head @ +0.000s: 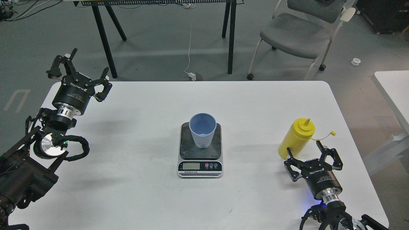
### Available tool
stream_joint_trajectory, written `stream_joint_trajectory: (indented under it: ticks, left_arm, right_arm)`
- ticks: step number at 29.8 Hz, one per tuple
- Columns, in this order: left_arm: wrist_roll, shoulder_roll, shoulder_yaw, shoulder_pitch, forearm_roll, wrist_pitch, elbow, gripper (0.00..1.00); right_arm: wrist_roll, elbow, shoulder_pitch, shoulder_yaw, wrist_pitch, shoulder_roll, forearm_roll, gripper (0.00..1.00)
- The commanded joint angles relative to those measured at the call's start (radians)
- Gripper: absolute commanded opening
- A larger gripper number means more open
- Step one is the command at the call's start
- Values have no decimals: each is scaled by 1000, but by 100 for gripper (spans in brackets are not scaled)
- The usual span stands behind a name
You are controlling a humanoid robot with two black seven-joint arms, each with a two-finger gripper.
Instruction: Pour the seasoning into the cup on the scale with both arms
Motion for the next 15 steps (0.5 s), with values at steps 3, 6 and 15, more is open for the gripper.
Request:
stream_joint_trajectory:
  ticks: [3,6,15]
  left_arm:
    - [-1,5,-3,0,0,0,-20,99]
    - [1,22,-2,2,-1,0,-27,99]
    - [5,29,-41,9,-29,-1,-63,99]
  right_arm:
    - [1,116,-101,-5,0,-121,-8,99]
    - [-4,150,-150,-14,0,-194,-22,99]
    - [-4,73,-72,117,0,-351,-60,99]
